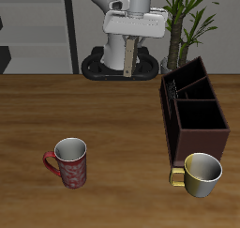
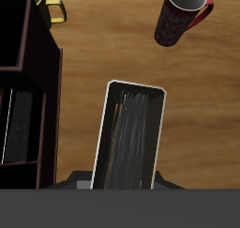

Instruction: Place the black book into the left desk caddy's front compartment and place the yellow book into the left desk caddy's right compartment and place the red mug into the left desk caddy's left compartment

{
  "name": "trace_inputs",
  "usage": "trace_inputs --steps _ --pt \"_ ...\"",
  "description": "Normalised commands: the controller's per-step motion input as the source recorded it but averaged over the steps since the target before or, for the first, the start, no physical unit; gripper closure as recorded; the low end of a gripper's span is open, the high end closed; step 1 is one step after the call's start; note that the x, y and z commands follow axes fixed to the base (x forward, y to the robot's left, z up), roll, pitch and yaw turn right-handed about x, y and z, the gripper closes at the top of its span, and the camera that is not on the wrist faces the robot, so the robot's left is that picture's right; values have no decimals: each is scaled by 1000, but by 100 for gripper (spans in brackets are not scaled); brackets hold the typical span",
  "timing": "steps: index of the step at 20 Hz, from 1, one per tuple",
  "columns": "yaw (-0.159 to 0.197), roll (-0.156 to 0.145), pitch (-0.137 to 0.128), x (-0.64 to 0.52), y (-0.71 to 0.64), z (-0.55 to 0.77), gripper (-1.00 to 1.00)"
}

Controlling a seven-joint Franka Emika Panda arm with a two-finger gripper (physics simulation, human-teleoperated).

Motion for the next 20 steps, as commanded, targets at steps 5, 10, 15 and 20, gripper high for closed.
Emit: trace_inputs --steps 5,10,15,20 --pt "80 16 5 493 110 265 100" --pt "34 -24 13 411 139 101 100" --pt "34 22 7 411 215 203 100" --pt "32 6 8 380 105 63 100"
